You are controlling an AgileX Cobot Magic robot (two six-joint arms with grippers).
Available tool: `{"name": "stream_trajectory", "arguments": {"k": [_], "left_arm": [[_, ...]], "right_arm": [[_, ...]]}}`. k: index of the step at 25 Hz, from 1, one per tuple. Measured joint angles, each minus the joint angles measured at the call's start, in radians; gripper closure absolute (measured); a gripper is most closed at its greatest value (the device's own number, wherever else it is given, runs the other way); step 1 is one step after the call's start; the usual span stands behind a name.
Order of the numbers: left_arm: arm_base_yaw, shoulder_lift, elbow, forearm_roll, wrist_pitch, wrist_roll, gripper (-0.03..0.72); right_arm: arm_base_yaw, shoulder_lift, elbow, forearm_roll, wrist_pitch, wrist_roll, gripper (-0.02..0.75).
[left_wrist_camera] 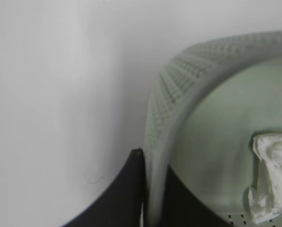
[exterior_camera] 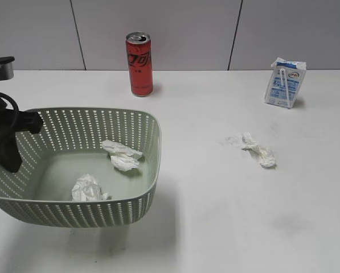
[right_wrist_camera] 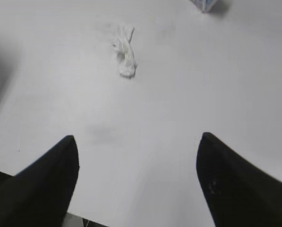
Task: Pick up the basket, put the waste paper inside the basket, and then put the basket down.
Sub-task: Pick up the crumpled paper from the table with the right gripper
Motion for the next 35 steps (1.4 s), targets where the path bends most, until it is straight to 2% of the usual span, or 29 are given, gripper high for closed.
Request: {"name": "stream_trajectory", "arguments": {"k": [6,13,23,32,35], "left_arm": [[0.000,0.000,0.000,-0.001,0.001,-0.001,0.683],[0.000,0.000,0.000,-0.001,0.003,-0.002,0.683],[0.000,0.000,0.000,0.000,0.021,-0.002,0.683],[0.000,-0.002,0.000,0.001,0.029,-0.002,0.683],[0.000,-0.002,0.000,0.002,0.029,-0.002,0.683]], "right_arm": [[0.000,-0.314,0.367,0.026,-0.126,0.000,0.150],[0.000,-0.680,0.597,0.034,-0.148,0.001,0.150],[0.000,-1.039,0.663,0.040,-0.110,0.001,0.150],[0.000,-1.049,0.665,0.039,-0.117,0.002,0.150],[0.000,-1.001,0.651,0.027,-0.176,0.002,0.150]]}}
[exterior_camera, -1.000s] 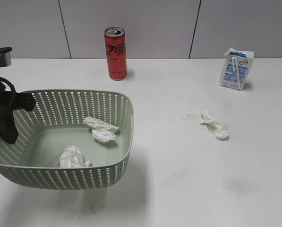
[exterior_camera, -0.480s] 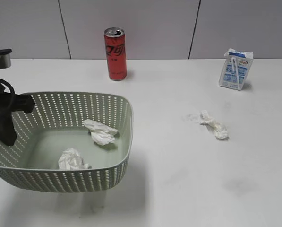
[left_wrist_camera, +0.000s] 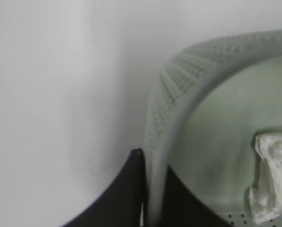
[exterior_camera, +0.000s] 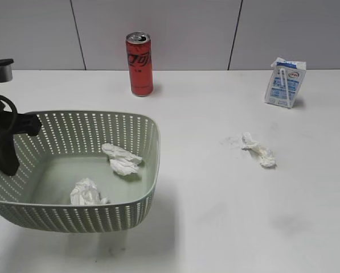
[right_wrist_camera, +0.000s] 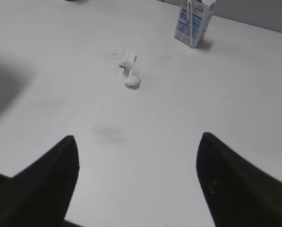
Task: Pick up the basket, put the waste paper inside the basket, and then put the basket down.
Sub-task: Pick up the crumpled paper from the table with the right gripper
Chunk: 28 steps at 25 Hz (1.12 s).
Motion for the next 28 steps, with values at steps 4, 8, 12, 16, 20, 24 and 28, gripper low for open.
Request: {"name": "stream_trajectory", "arguments": {"k": [4,8,12,16,20,24,28], "left_arm": [[0.000,0.000,0.000,0.000,0.000,0.000,0.683],[0.000,0.000,0.000,0.000,0.000,0.000,0.683],[0.000,0.000,0.000,0.000,0.000,0.000,0.683],[0.000,0.000,0.000,0.000,0.000,0.000,0.683],[0.000,0.000,0.000,0.000,0.000,0.000,0.683],[0.000,0.000,0.000,0.000,-0.002,0.000,0.683],[0.000,0.000,0.000,0.000,-0.013,0.000,0.683]], "right_arm": [[0.000,0.195,-0.051,0.012,-0.176,0.001,0.150],[0.000,0.510,-0.165,0.019,-0.252,0.001,0.150],[0.000,0.853,-0.323,0.048,-0.244,-0.028,0.150],[0.000,1.164,-0.464,0.091,-0.211,-0.071,0.150],[0.000,1.434,-0.576,0.108,-0.195,-0.093,0.150],[0.000,1.669,-0.653,0.102,-0.197,-0.099,0.150],[0.000,1.828,-0.695,0.068,-0.254,-0.106,0.150]]}}
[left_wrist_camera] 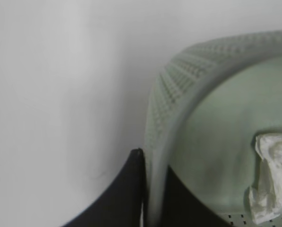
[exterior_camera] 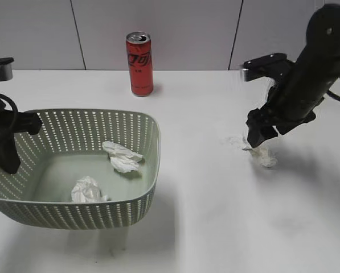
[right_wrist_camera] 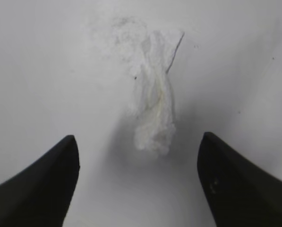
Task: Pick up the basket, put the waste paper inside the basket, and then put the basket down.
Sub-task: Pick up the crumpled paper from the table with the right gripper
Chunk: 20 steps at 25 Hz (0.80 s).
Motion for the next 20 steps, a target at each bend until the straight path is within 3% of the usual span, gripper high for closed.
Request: {"name": "stream_trajectory", "arguments": {"k": [11,20], "left_arm": [[0.000,0.000,0.000,0.005,-0.029,0.000,0.683],[0.000,0.000,0.000,0.005,-0.039,0.000,0.683]], "right_arm": [[0.000,0.150,-0.013,-0.032,-0.115,-0.001,0.169],[0.000,0.192,-0.013,-0.021,-0.140,-0.002,0.366]]}}
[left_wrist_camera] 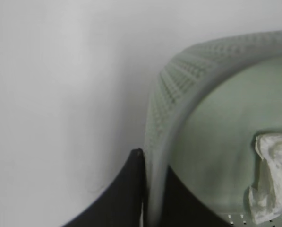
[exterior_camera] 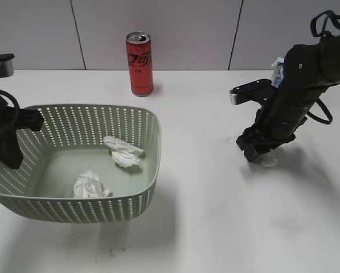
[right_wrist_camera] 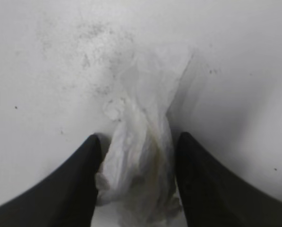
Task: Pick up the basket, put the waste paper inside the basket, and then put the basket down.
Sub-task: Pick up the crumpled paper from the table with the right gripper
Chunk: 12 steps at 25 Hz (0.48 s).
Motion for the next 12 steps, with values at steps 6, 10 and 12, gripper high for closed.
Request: {"name": "stream_trajectory", "arguments": {"k": [6,10,12], "left_arm": [[0.000,0.000,0.000,0.000,-0.002,0.000,0.683],[0.000,0.000,0.000,0.000,-0.019,0.000,0.683],[0.000,0.000,0.000,0.000,-0.019,0.000,0.683]], "right_arm": [[0.000,0.000,-0.002,0.003,0.015,0.000,0.591],[0.000,0.001,-0.013,0.028,0.040,0.000,0.725],[0.001,0.000,-0.032,0.042,0.071,-0.005,0.730]]}}
